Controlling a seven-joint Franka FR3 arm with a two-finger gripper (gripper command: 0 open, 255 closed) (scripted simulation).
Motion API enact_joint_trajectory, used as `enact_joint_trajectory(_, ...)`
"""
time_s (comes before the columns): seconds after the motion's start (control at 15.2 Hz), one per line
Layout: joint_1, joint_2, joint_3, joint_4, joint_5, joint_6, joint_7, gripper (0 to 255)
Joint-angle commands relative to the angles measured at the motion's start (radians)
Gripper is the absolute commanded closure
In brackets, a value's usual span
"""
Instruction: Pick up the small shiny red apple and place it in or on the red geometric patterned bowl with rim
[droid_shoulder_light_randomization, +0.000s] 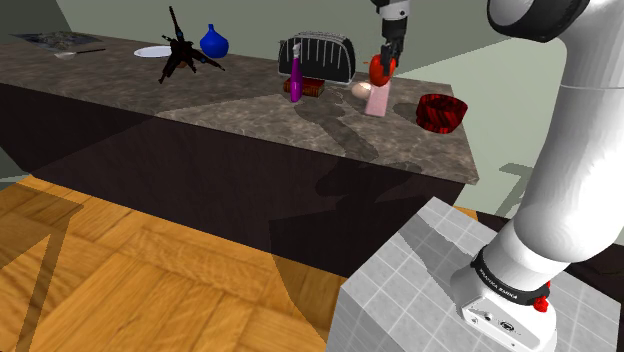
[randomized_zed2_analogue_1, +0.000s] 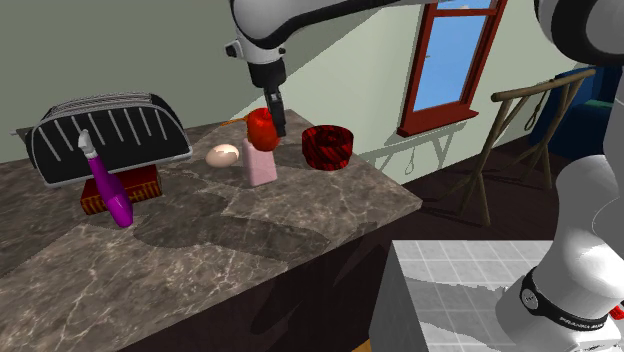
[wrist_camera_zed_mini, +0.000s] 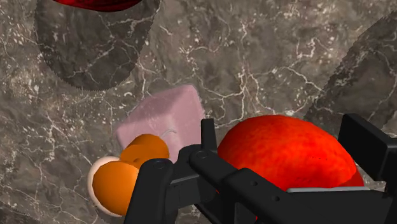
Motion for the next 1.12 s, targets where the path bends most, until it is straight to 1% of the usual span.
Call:
enact_joint_trajectory(0.0,-0.002,0.0,-0.001,0.023,0.001,-0.022,-0.004,255)
enact_joint_trajectory(0.26,-0.053,-0.025,-0.029,-0.013,-0.001,0.0,-0.083,255)
enact_joint_trajectory(0.53,-0.108,-0.035,-0.057,-0.026,0.005,0.016,-0.166,255)
enact_joint_trajectory(0.79,-0.169,-0.028,-0.084,-0.017,0.018,0.025,-0.254,255)
enact_joint_trajectory(1.06,-0.236,-0.004,-0.109,0.015,0.039,0.027,-0.344,255)
